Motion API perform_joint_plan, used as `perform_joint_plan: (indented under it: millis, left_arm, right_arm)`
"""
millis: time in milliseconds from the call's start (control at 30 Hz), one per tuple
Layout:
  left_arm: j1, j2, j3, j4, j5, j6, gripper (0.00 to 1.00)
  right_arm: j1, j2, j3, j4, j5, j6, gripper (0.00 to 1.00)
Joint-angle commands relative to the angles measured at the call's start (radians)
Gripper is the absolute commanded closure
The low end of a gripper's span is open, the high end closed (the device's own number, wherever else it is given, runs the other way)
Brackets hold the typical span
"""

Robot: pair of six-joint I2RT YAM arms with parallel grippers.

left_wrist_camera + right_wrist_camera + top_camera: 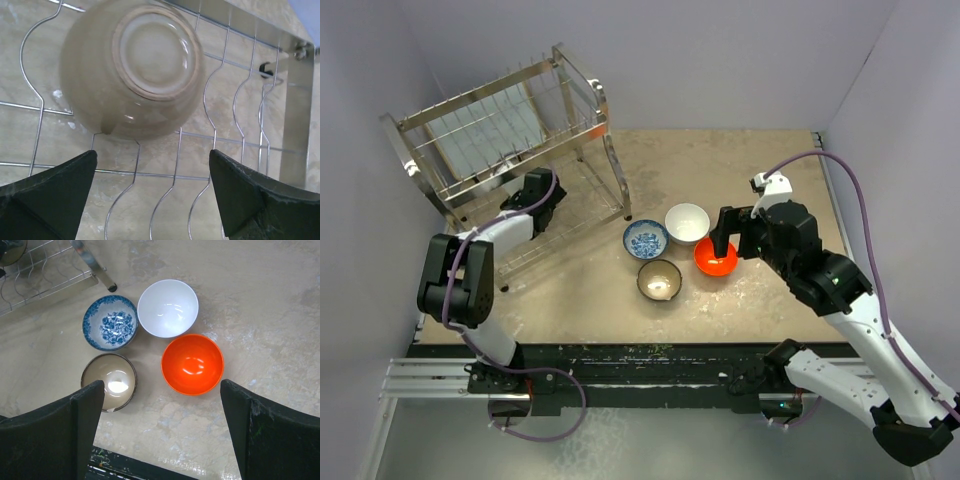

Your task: Load the bowls into the dish rack

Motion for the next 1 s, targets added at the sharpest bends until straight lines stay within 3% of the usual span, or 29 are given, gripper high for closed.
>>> perform_joint_plan:
  millis: [0,467,967]
  left_arm:
    - [0.033,-0.054,-0.035,-0.058,-0.061,-0.039,0.02]
    - [-0.043,-0.170,-0.069,0.095,0.102,0.003,0.03]
    - [-0.062,0.094,0.112,0.314,0.148,0.130,0.03]
  right_arm:
    - [0.001,-0.007,-0.002,0.035,-0.011,0.001,0.01]
    - [0.001,0.021,-0.008,0.064,-0.013,-0.010,0.01]
    - [-0.003,0.060,-0.024,0.103,-0.006,-0.023,0.01]
